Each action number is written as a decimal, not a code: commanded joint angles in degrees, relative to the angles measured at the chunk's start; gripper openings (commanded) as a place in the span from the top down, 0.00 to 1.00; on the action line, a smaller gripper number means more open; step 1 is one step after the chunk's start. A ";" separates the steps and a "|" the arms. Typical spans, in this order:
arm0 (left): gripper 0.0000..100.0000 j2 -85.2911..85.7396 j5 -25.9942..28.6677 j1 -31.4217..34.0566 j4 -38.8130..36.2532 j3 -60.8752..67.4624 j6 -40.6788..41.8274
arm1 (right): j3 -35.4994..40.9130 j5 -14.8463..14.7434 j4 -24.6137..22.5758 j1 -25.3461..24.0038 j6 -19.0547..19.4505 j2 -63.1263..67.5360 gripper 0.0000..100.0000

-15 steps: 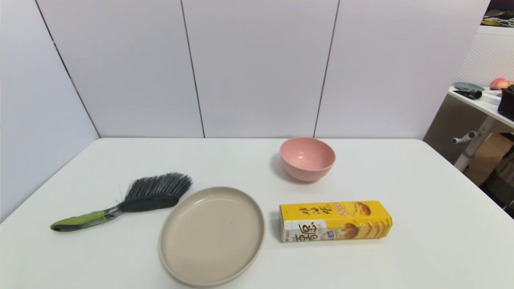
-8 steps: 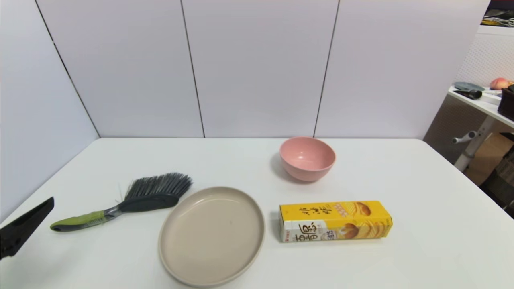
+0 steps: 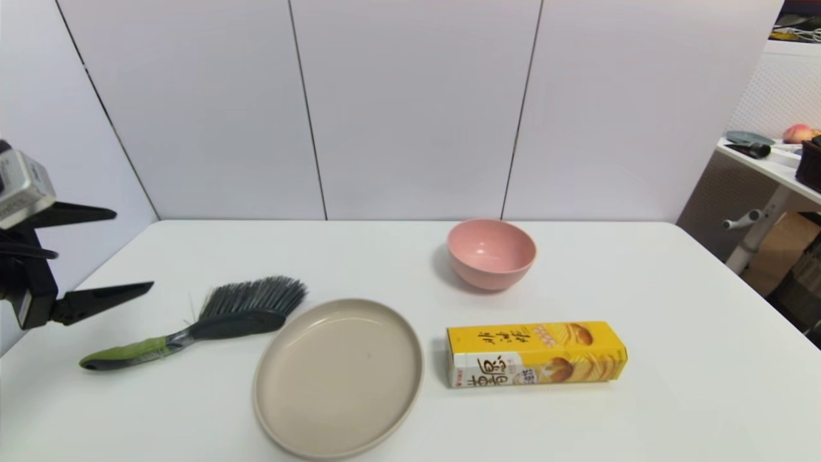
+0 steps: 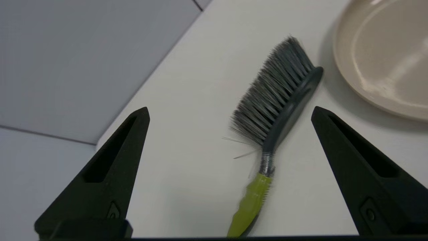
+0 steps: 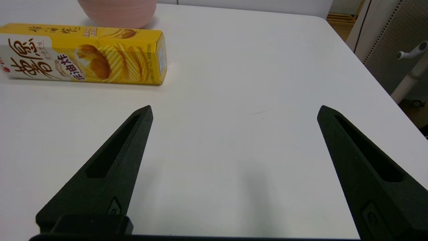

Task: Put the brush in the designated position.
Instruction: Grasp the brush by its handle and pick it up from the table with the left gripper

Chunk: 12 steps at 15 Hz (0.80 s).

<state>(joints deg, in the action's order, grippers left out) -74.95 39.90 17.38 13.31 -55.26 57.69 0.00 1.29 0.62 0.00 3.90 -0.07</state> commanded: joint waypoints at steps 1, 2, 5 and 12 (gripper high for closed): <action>0.00 -15.84 7.47 2.57 27.73 -4.42 24.49 | 0.09 0.03 -0.01 0.00 0.05 0.07 0.00; 0.00 -17.78 7.47 2.48 29.40 -4.59 26.16 | 0.09 0.03 -0.01 0.00 0.05 0.07 0.00; 0.00 -23.40 7.56 1.78 29.40 -5.65 28.36 | 0.09 0.03 -0.01 0.00 0.05 0.07 0.00; 0.00 -31.05 6.51 1.34 29.31 -11.98 27.66 | 0.09 0.03 -0.01 0.00 0.05 0.07 0.00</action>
<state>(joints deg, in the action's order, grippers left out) -102.49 46.65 18.85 42.45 -65.49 85.22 0.00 1.32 0.62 0.00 3.91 -0.07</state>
